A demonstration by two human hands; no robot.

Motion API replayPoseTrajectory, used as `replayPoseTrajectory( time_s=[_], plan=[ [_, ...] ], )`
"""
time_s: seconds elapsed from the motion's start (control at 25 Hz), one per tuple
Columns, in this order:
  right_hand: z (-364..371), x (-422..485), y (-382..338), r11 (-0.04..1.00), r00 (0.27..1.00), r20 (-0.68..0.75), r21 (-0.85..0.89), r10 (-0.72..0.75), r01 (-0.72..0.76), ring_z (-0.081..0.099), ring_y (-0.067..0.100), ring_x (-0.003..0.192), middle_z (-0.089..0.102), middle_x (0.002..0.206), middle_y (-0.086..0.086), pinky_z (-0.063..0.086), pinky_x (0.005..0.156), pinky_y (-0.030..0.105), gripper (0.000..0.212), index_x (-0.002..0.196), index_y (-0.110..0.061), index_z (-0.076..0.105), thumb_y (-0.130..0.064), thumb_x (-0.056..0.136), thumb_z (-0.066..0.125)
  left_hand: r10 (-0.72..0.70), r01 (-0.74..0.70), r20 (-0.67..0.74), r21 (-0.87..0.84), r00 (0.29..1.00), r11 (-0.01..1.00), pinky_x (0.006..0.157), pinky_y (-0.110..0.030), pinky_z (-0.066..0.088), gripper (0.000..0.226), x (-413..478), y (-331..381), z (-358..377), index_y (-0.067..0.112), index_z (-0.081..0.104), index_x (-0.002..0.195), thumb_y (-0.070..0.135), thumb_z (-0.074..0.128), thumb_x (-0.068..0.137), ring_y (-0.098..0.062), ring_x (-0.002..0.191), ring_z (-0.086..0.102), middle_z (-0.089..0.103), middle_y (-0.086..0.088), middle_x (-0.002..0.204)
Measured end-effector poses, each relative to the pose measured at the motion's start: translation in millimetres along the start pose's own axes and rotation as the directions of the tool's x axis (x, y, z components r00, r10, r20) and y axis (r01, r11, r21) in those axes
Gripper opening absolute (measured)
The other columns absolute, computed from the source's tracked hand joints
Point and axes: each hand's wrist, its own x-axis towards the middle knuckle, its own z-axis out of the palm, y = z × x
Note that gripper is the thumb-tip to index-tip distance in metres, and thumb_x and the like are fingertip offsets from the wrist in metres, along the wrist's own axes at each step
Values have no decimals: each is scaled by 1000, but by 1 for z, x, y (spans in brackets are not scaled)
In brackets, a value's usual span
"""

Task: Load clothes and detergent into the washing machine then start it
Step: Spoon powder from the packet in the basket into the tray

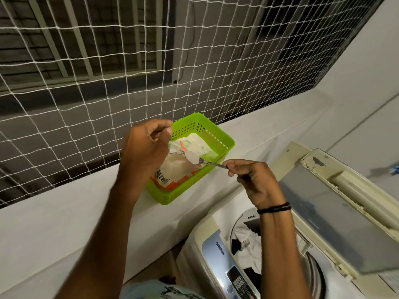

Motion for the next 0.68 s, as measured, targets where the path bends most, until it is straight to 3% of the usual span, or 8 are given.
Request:
replayPoseTrajectory(
  time_s=[0.12, 0.24, 0.44, 0.56, 0.68],
  plan=[
    [-15, -9, 6, 998, 999, -36, 67, 4, -2, 61, 2, 66, 68, 62, -2, 37, 76, 29, 14, 79, -11, 77, -1, 82, 67, 32, -31, 12, -62, 999, 998, 77, -16, 53, 20, -3, 11, 12, 27, 73, 107, 19, 61, 94, 9, 81, 65, 70, 20, 91],
    [-38, -20, 15, 993, 993, -118, 113, -4, 17, 61, 1, 63, 69, 62, -2, 35, 73, 28, 16, 80, -10, 78, 0, 82, 67, 68, -64, 29, -111, 997, 992, 81, -25, 55, 20, -5, 22, 31, 34, 71, 103, 20, 61, 93, 1, 85, 68, 70, 22, 94],
    [-93, -44, 52, 980, 947, -319, 196, 38, 26, 64, 10, 76, 75, 73, 3, 39, 75, 29, 25, 69, -15, 80, 3, 78, 66, 127, -108, 112, -162, 985, 981, 72, -29, 58, 17, -18, 41, 85, 23, 75, 100, 23, 60, 92, -9, 81, 70, 75, 7, 90],
    [-131, -60, 89, 943, 876, -468, 329, 119, 47, 70, 18, 82, 78, 84, 8, 54, 70, 25, 24, 73, -6, 80, 10, 76, 62, 196, -161, 260, -150, 946, 975, 83, -31, 55, 18, -34, 45, 137, 21, 75, 100, 19, 59, 91, -9, 85, 70, 75, 7, 94],
    [-172, -78, 128, 920, 741, -640, 383, 202, 79, 70, 10, 69, 77, 75, 4, 49, 52, 13, 23, 82, 0, 77, 13, 77, 59, 189, -118, 423, -189, 886, 975, 81, -26, 55, 18, -63, 46, 202, 21, 75, 101, 16, 60, 92, -9, 86, 71, 76, 6, 94]
  ],
)
